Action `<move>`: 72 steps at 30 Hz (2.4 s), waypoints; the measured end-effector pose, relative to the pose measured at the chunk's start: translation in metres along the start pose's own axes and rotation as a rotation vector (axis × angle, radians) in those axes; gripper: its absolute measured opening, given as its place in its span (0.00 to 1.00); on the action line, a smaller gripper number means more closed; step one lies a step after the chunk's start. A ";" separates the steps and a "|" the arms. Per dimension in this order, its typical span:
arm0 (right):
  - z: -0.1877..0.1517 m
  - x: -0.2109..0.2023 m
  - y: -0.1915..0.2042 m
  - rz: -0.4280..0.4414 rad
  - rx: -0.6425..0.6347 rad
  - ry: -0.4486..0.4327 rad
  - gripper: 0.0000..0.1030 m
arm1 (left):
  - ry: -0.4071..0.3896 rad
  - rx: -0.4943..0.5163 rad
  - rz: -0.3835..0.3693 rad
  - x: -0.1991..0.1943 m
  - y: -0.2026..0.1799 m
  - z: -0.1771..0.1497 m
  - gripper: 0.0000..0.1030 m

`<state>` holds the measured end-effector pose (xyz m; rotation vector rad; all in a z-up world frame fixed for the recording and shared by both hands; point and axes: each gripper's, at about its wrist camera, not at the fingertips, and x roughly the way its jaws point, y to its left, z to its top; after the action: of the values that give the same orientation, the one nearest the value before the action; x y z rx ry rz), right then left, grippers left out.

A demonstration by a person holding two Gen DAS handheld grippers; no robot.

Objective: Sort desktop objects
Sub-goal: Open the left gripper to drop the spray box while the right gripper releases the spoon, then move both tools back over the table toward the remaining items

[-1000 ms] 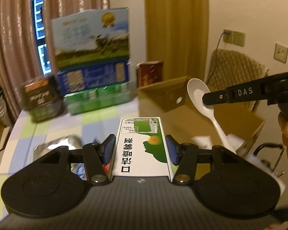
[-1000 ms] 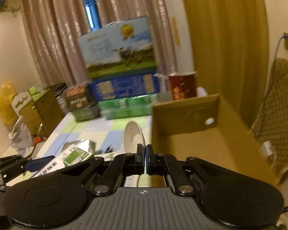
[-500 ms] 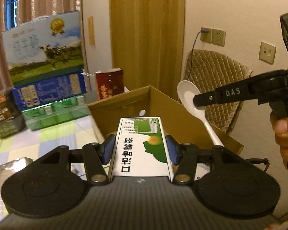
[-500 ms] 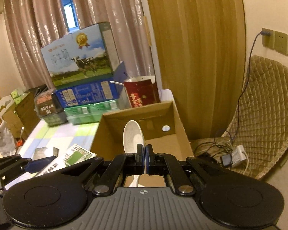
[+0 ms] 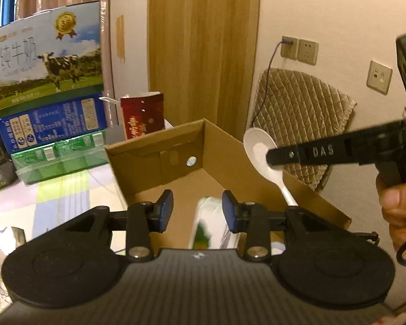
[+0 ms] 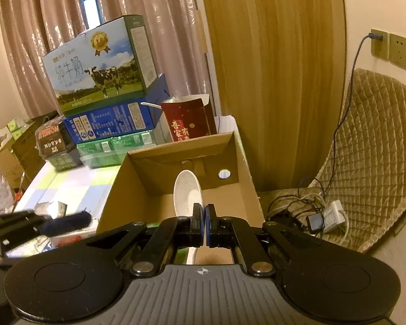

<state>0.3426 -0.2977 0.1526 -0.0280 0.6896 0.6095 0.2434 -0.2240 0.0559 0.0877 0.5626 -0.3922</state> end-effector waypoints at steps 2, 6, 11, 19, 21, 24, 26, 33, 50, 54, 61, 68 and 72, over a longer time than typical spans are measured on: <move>0.000 0.003 0.001 0.002 -0.003 0.004 0.00 | -0.001 0.002 0.016 -0.005 0.006 -0.001 0.37; -0.002 0.008 0.005 0.000 -0.007 0.012 0.00 | 0.004 0.002 0.042 -0.014 0.018 -0.006 0.42; 0.000 0.015 0.008 -0.005 -0.004 0.012 0.00 | 0.020 -0.007 0.069 -0.020 0.032 -0.017 0.45; 0.002 0.012 0.008 -0.048 -0.007 -0.017 0.51 | 0.022 -0.018 0.114 -0.032 0.050 -0.030 0.64; 0.001 0.007 0.010 -0.041 -0.012 -0.028 0.54 | 0.021 -0.022 0.127 -0.037 0.054 -0.033 0.69; 0.001 -0.001 0.015 -0.036 -0.020 -0.031 0.56 | 0.020 -0.028 0.148 -0.044 0.060 -0.036 0.78; 0.000 -0.007 0.019 -0.027 -0.023 -0.034 0.58 | 0.018 -0.028 0.161 -0.052 0.064 -0.039 0.80; -0.007 -0.031 0.042 -0.001 -0.044 -0.048 0.73 | 0.003 -0.021 0.210 -0.085 0.077 -0.048 0.96; -0.034 -0.072 0.137 0.135 -0.128 -0.066 0.98 | -0.034 -0.053 0.390 -0.183 0.129 -0.091 0.99; -0.041 -0.070 0.159 0.177 -0.133 -0.060 0.98 | -0.007 -0.061 0.416 -0.201 0.140 -0.111 0.99; -0.057 -0.055 0.192 0.223 -0.150 -0.028 0.98 | 0.017 -0.094 0.475 -0.218 0.170 -0.135 0.99; -0.075 -0.030 0.213 0.241 -0.151 0.013 0.98 | 0.019 -0.127 0.506 -0.218 0.196 -0.153 0.99; -0.087 -0.010 0.224 0.241 -0.150 0.036 0.98 | 0.035 -0.148 0.491 -0.205 0.213 -0.166 0.99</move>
<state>0.1657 -0.1371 0.1293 -0.0967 0.6861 0.8939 0.0835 0.0723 0.0204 0.0875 0.5814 0.1291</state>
